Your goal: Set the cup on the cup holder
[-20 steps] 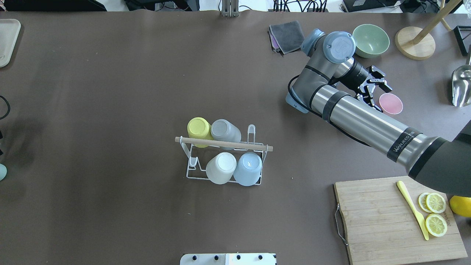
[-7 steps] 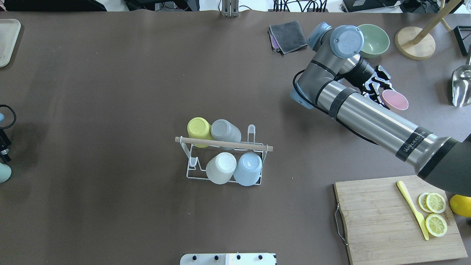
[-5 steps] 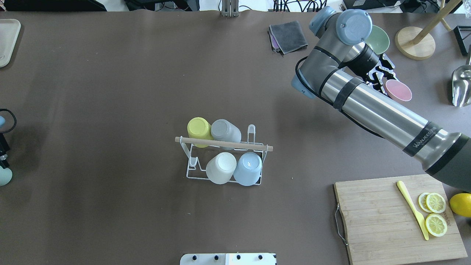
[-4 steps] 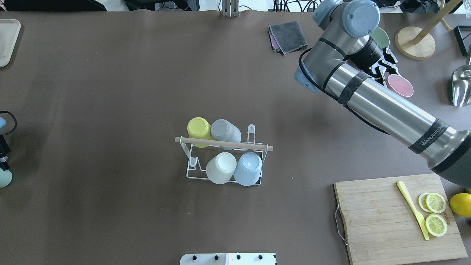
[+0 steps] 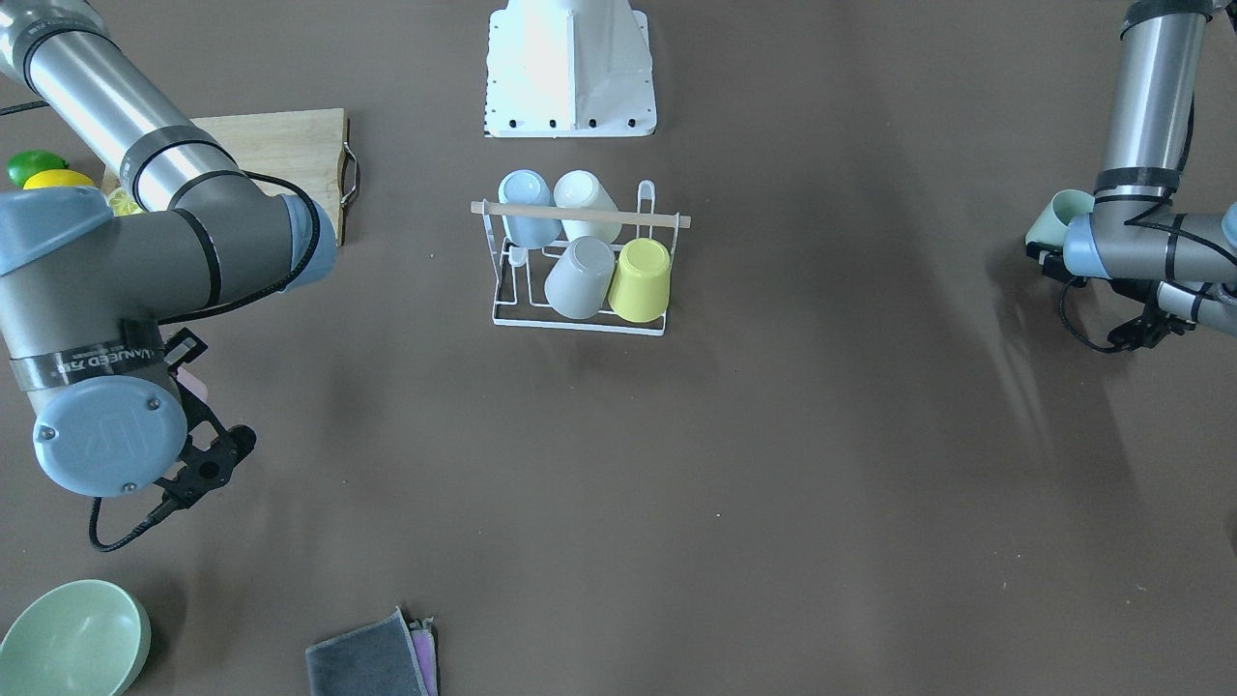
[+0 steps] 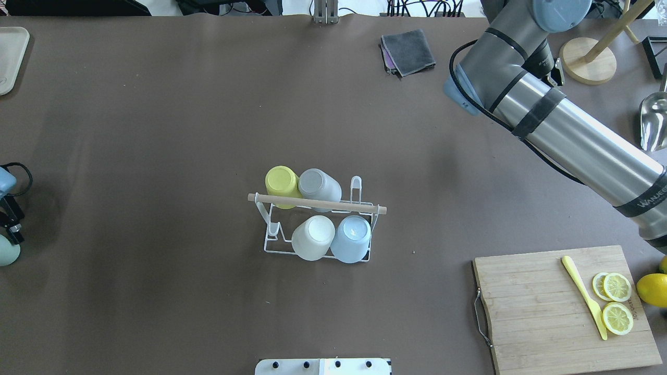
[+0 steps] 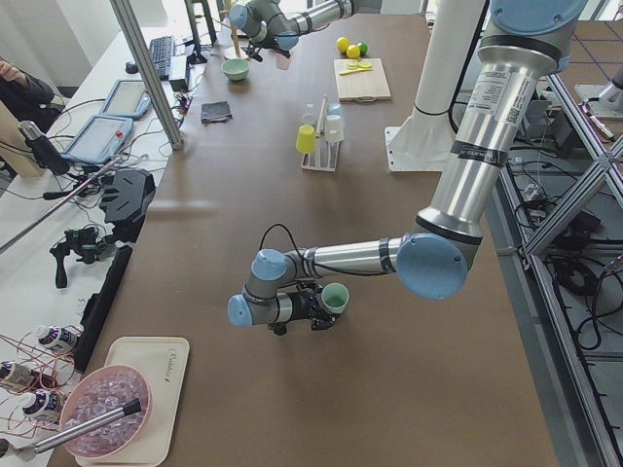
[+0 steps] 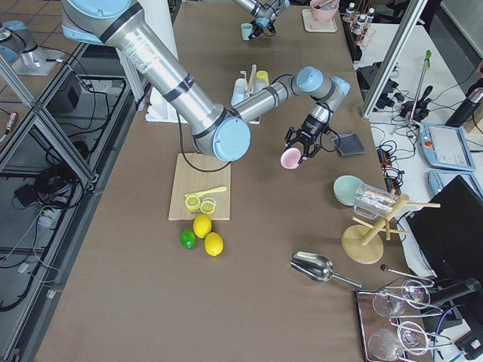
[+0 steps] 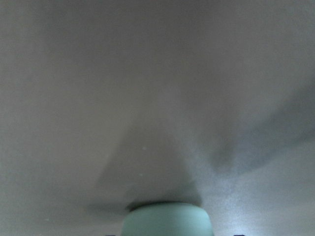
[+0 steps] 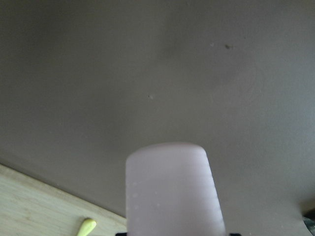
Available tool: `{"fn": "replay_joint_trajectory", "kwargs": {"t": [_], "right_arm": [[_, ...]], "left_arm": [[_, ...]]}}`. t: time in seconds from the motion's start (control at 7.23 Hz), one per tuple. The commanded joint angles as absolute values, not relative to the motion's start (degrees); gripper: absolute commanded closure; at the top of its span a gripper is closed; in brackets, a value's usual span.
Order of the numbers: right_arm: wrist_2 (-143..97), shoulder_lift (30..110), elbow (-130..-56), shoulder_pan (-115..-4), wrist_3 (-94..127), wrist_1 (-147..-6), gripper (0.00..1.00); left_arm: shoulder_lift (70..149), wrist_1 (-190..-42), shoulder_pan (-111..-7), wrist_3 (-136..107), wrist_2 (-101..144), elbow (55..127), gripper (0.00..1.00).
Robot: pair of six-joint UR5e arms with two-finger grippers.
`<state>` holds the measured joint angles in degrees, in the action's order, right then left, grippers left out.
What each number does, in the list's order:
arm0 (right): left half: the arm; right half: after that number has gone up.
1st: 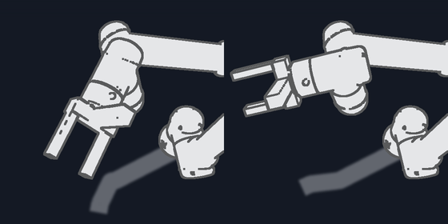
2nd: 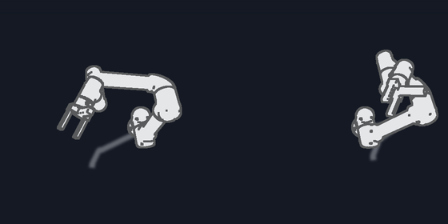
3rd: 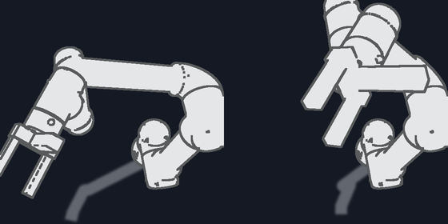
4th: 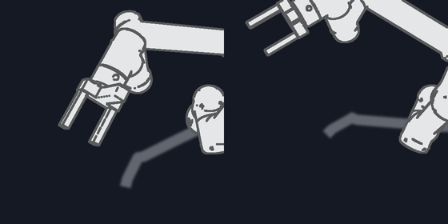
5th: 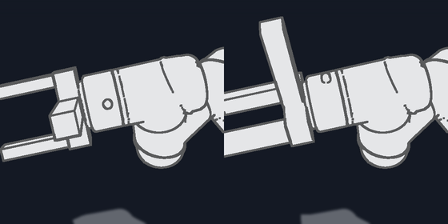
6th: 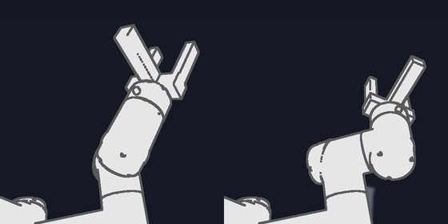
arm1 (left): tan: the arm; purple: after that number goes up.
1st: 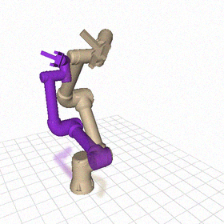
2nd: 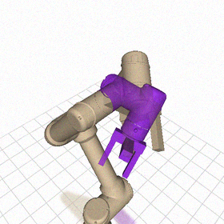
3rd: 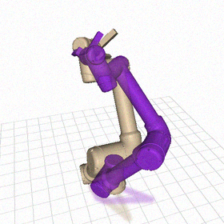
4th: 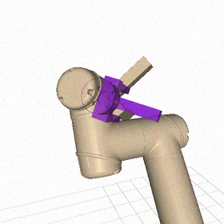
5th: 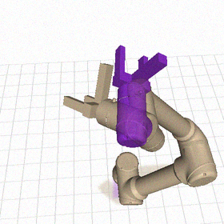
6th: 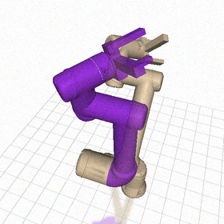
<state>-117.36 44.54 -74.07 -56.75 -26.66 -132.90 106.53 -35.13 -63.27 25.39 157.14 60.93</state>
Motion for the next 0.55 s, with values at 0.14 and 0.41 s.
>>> {"fn": "replay_joint_trajectory", "kwargs": {"t": [0.14, 0.41], "right_arm": [[-128.65, 48.60, -77.34, -59.23, -23.12, -117.47, 0.39], [-136.10, 54.54, -77.34, -61.95, -23.12, -104.41, 0.39]], "left_arm": [[106.35, -25.27, -63.02, 32.38, 157.15, 64.77, 1.00], [106.26, -22.33, -63.02, 36.56, 156.89, 65.47, 1.00]]}}
